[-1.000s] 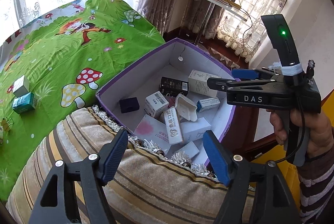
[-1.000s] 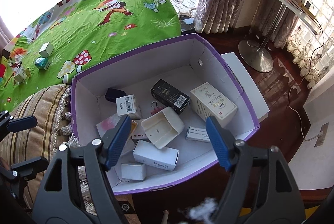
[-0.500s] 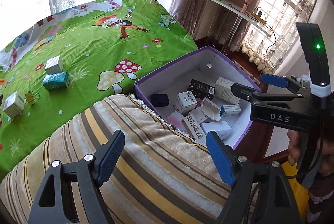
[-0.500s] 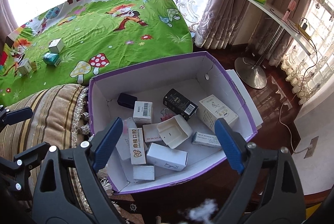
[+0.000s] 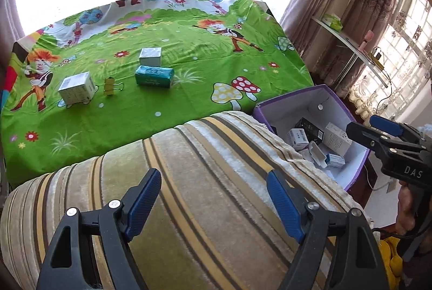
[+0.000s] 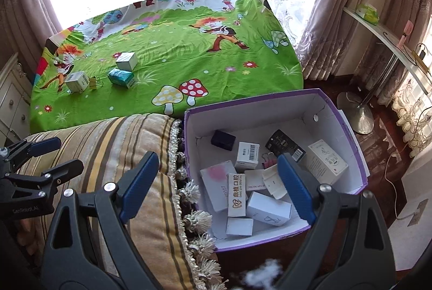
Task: Organize rigid objects
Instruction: 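Move both open tools back over the items on the bed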
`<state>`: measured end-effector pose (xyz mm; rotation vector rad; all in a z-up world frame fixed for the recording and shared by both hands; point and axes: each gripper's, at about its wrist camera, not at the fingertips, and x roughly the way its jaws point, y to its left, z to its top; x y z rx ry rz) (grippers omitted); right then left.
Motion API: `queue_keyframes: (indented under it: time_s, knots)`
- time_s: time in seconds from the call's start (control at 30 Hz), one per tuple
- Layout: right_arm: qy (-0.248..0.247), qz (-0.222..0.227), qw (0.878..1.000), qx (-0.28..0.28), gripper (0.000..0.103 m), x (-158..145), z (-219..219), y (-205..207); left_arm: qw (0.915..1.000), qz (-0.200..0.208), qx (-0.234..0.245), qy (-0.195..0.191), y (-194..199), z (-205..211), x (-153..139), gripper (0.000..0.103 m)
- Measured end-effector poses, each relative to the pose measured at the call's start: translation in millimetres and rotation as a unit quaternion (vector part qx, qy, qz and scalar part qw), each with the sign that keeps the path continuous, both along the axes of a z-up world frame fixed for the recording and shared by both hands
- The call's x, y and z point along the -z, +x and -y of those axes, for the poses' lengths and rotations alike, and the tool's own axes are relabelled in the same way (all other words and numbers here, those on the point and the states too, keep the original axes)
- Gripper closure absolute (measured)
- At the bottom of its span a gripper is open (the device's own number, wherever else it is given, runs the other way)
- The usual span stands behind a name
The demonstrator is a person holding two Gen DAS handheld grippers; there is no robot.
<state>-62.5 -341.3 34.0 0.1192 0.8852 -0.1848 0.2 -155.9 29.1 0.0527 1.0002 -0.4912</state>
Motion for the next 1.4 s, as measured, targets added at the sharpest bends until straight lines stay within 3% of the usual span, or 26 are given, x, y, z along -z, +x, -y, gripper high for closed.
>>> queue_keyframes:
  time_s: [0.2, 0.5, 0.73, 1.03, 1.4]
  knots:
    - [0.001, -0.002, 0.999, -0.036, 0.012, -0.1, -31.3, 10.8, 0.9976, -0.023, -0.049, -0.043, 2.8, -51.6, 6.0, 0.022]
    - [0.014, -0.008, 0.996, -0.092, 0.012, 3.4, -64.9, 26.2, 0.9915, -0.016, -0.117, -0.053, 2.7, -102.2, 10.4, 0.022]
    - [0.004, -0.005, 0.992, -0.123, 0.012, 4.7, -86.6, 42.1, 0.9921, -0.006, -0.112, -0.055, 2.1, -109.2, 7.6, 0.022]
    - [0.035, -0.015, 0.988, -0.147, 0.012, 6.7, -106.3, 81.7, 0.9895, -0.015, -0.125, -0.072, 20.0, -130.4, 3.8, 0.022]
    - [0.046, -0.039, 0.986, -0.155, 0.012, 17.5, -127.7, 126.7, 0.9923, -0.017, -0.117, -0.037, 56.1, -133.2, 6.3, 0.022]
